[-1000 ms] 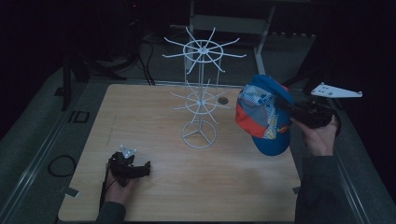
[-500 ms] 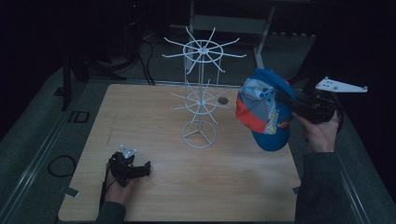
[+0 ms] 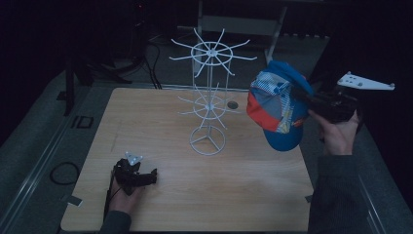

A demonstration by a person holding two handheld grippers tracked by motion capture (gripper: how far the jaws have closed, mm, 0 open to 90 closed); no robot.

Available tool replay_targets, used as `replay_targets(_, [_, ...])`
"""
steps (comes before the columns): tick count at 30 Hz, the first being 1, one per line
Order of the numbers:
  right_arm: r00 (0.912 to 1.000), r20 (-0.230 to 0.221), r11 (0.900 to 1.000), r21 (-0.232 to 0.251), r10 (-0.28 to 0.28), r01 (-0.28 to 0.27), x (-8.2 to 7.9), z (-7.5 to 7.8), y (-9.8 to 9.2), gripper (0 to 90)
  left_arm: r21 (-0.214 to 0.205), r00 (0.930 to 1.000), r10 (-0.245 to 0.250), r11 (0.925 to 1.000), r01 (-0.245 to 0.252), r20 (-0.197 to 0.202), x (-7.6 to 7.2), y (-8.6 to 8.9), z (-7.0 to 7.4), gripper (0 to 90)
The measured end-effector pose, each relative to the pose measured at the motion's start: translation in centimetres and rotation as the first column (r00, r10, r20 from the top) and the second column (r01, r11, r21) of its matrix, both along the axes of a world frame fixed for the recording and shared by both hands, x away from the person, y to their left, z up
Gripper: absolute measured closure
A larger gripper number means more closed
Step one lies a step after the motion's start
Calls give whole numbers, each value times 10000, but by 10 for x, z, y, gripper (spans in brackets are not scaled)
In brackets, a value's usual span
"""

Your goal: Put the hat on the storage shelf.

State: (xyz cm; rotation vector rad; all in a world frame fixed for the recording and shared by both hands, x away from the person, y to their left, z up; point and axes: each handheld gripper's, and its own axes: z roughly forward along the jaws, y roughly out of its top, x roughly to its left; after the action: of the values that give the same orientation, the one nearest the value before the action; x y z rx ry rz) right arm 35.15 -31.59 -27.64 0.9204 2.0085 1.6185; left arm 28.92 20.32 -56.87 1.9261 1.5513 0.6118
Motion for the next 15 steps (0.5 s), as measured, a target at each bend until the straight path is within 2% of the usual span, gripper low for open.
replay_targets(15, [9991,426,9976,690,12,-41,-3,17,-4,886,8,10000,-14,10000,14,1,0,0,0,24])
